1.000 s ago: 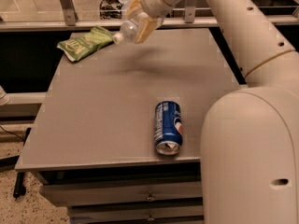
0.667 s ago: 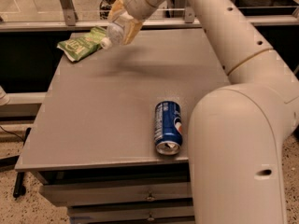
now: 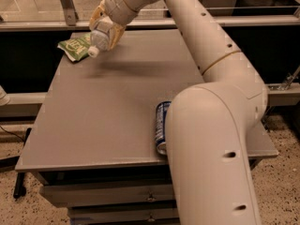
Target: Move blue plastic bottle near green jalapeno chip bag
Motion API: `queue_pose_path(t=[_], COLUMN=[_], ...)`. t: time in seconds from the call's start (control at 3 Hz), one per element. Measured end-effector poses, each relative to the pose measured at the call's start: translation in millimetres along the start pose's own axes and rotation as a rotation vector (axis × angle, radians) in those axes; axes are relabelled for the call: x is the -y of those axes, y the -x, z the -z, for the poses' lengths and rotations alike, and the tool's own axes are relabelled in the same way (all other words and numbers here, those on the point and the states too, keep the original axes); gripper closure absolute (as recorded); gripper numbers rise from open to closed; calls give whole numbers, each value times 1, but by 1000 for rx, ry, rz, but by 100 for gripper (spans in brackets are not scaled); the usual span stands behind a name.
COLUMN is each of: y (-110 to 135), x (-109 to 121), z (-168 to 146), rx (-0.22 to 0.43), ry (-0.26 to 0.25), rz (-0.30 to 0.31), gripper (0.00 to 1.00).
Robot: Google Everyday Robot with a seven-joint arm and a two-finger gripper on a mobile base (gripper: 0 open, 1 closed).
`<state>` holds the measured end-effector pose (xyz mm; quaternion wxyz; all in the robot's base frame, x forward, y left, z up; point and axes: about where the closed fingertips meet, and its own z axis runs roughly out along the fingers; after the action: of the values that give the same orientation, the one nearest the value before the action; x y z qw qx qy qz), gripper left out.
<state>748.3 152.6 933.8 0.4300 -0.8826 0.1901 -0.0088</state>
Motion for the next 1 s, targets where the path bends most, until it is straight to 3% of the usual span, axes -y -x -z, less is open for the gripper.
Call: queue_pose_path(t=[0.67,1.0], y=[-9,-20], x=[-5,-8], z=[-39,-46], rx=[102,91], ry=[-34,-47], rz=[-40,-82], gripper=[100,100])
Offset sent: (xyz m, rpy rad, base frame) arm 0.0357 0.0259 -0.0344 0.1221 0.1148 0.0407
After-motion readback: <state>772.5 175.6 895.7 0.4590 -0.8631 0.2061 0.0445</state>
